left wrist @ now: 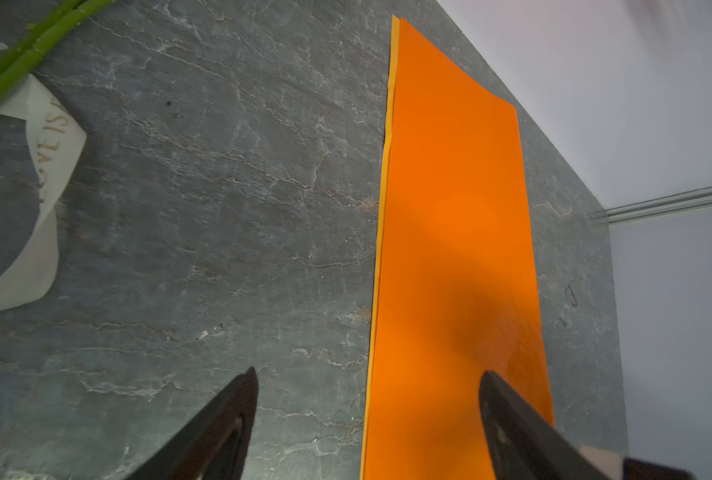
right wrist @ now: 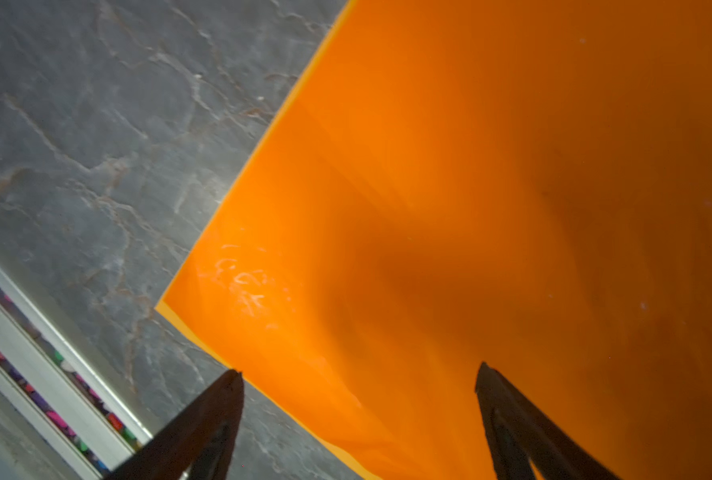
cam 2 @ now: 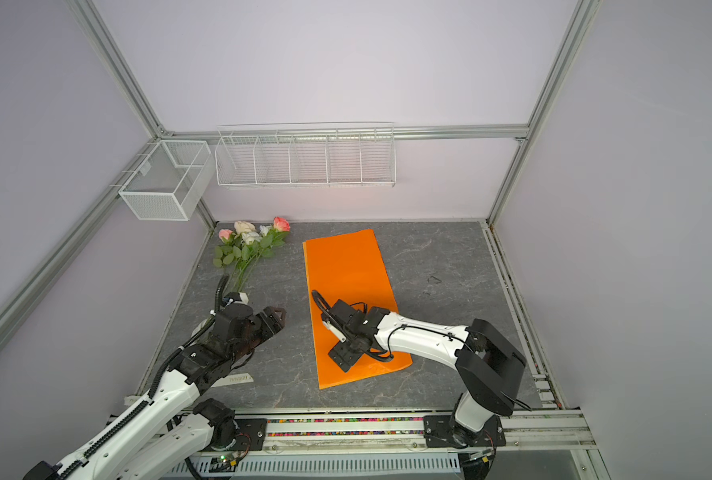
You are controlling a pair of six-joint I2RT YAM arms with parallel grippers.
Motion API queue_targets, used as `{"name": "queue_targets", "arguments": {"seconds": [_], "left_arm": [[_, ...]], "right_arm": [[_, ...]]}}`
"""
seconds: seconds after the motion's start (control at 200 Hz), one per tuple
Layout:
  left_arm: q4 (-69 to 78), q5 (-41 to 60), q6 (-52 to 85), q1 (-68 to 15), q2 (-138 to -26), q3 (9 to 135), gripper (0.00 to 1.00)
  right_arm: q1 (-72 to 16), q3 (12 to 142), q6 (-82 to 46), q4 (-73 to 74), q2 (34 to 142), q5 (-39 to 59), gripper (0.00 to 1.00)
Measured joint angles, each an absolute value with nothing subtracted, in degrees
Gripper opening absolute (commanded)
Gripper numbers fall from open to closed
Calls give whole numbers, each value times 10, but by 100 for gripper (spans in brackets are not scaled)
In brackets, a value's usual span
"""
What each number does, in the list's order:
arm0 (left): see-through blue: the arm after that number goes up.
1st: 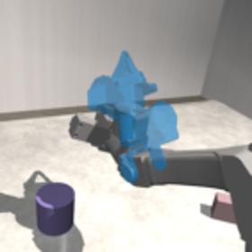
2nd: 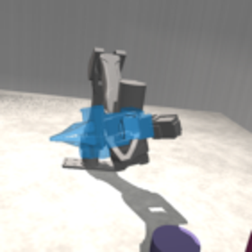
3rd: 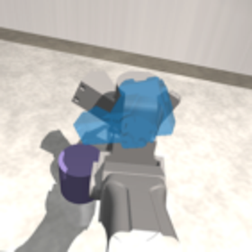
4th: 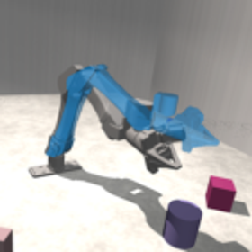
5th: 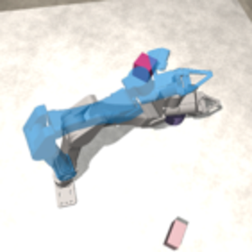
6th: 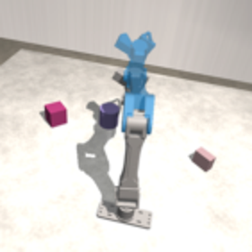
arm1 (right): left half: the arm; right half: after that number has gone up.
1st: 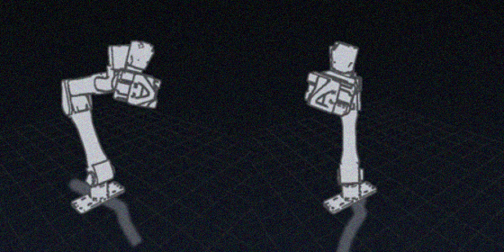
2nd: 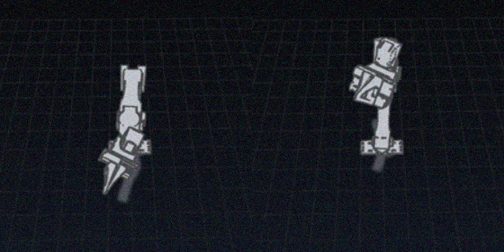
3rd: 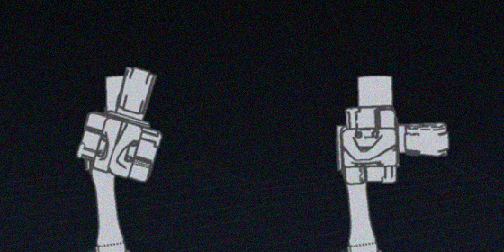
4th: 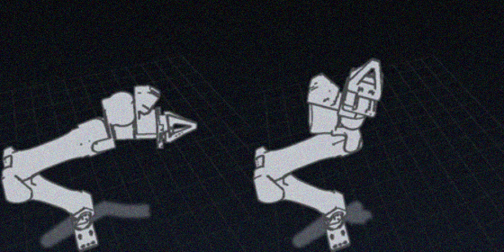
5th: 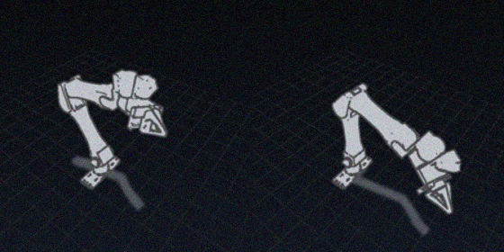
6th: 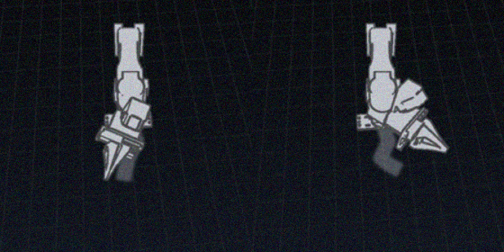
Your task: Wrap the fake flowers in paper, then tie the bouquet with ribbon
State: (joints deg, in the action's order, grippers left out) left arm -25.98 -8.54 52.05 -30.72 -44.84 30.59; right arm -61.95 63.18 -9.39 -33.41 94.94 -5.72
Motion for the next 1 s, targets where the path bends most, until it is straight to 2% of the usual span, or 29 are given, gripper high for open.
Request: {"name": "queue_targets", "arguments": {"seconds": [0.24, 0.45, 0.655, 0.885, 1.0], "left_arm": [[-325, -118, 536, -277, -430, 311, 85], [-335, -108, 551, -234, -381, 302, 85], [-335, -84, 554, -228, -379, 286, 85], [-289, -23, 545, -228, -444, 286, 84], [-263, 8, 543, -228, -485, 286, 83]], "right_arm": [[-702, 679, -124, -332, 1037, -110, 91], [-720, 680, -142, -332, 1065, -123, 86], [-716, 675, -160, -312, 1072, -123, 62], [-697, 657, -166, -273, 1066, -100, 26], [-680, 655, -167, -266, 1065, -89, 26]]}}
